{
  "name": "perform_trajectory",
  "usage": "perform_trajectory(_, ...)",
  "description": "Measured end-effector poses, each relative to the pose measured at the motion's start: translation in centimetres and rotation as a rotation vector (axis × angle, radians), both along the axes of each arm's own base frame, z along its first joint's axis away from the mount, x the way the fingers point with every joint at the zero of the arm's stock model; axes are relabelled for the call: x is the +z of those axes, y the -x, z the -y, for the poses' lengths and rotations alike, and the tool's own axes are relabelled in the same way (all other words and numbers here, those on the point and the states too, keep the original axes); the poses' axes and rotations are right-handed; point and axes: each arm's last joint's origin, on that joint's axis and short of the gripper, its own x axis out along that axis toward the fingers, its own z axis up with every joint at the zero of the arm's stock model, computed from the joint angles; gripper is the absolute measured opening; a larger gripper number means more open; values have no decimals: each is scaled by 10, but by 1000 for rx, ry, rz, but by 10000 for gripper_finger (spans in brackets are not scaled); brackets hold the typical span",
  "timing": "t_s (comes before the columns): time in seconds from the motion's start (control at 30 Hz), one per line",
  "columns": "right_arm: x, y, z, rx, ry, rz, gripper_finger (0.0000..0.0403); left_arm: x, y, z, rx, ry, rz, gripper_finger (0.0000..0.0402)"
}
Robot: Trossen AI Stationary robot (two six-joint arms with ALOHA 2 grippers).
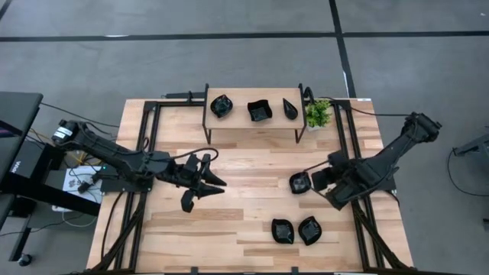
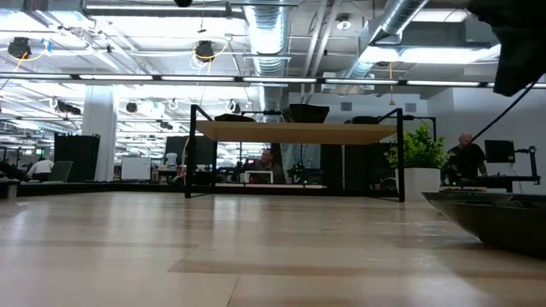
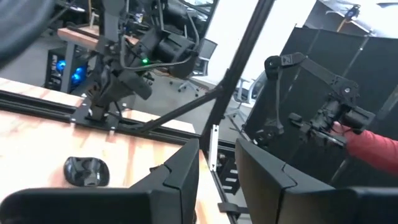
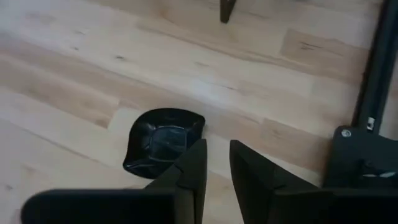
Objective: Pick & Place Mini shaped plates
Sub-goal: Stack the black leaf shaped plate on top of the black leaf shaped plate on the shelf
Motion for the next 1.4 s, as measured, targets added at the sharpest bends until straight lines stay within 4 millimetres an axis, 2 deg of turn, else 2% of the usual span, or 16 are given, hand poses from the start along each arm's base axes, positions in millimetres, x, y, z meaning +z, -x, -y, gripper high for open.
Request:
perform_trajectory(0.1, -3, 13, 6, 61, -4, 30, 65, -1, -1, -4, 15, 2, -7, 106)
perform_trajectory(0.27, -30, 33, 17, 89, -58, 101, 65, -1, -3, -9, 40, 10, -13, 106)
perform_trajectory(0.3, -29, 34, 18, 106, -63, 126, 65, -1, -4, -11, 44, 18, -15, 106)
perform_trajectory(0.43, -25, 28, 15, 150, -44, 221, 65, -1, -4, -12, 54, 26, -18, 106)
perform_trajectory(0.63, -32, 10, 5, 161, -60, 301, 65, -1, -4, -13, 88, 27, -18, 106)
perform_trajectory(0.97, -58, -20, -16, 237, -114, 128, 65, -1, -4, -13, 93, 27, -18, 106)
perform_trajectory(1.03, -62, -23, -18, 208, -133, 117, 65, -1, -4, -13, 93, 27, -18, 106)
perform_trajectory(1.23, -73, -27, -16, 37, -159, 84, 66, -1, -4, -13, 92, 27, -18, 106)
perform_trajectory(1.4, -77, -33, -8, 25, -125, 40, 80, -1, -4, -12, 88, 27, -17, 106)
